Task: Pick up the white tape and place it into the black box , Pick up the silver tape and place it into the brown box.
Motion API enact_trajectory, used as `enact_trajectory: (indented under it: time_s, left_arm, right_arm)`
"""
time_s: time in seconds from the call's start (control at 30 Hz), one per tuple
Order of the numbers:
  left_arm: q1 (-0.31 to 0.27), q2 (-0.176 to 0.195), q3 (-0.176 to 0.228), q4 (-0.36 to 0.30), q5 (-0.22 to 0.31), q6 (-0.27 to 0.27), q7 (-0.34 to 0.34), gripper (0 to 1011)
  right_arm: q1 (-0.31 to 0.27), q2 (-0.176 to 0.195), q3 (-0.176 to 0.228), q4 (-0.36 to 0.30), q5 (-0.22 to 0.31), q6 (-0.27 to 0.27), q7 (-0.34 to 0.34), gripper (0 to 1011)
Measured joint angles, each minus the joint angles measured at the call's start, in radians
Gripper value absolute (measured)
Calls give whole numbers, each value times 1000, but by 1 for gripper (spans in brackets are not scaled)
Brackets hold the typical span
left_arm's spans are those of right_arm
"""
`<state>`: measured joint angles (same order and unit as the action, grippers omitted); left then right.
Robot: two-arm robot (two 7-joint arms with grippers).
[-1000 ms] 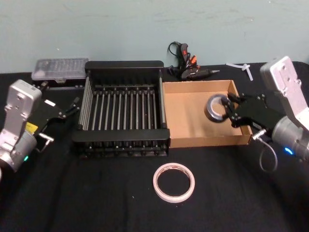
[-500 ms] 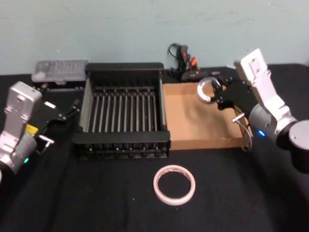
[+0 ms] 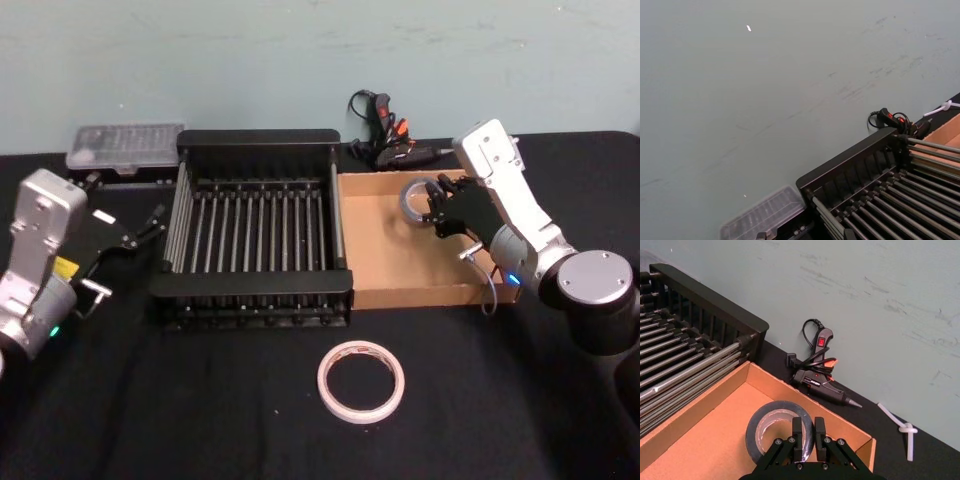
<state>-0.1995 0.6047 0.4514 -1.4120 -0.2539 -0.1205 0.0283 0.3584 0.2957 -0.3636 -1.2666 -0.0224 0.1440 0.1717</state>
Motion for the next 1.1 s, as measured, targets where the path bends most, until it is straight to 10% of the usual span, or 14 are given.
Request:
enact_trajectory:
  time_s: [0.4, 1.1]
  left_arm:
    - [0, 0, 0, 0, 0, 0, 0, 1001]
    - [0, 0, 0, 0, 0, 0, 0, 1001]
  right_arm:
    - [-5, 6, 1, -13, 3, 1, 2, 233]
    - [-8, 10, 1, -20, 7, 2, 3, 908]
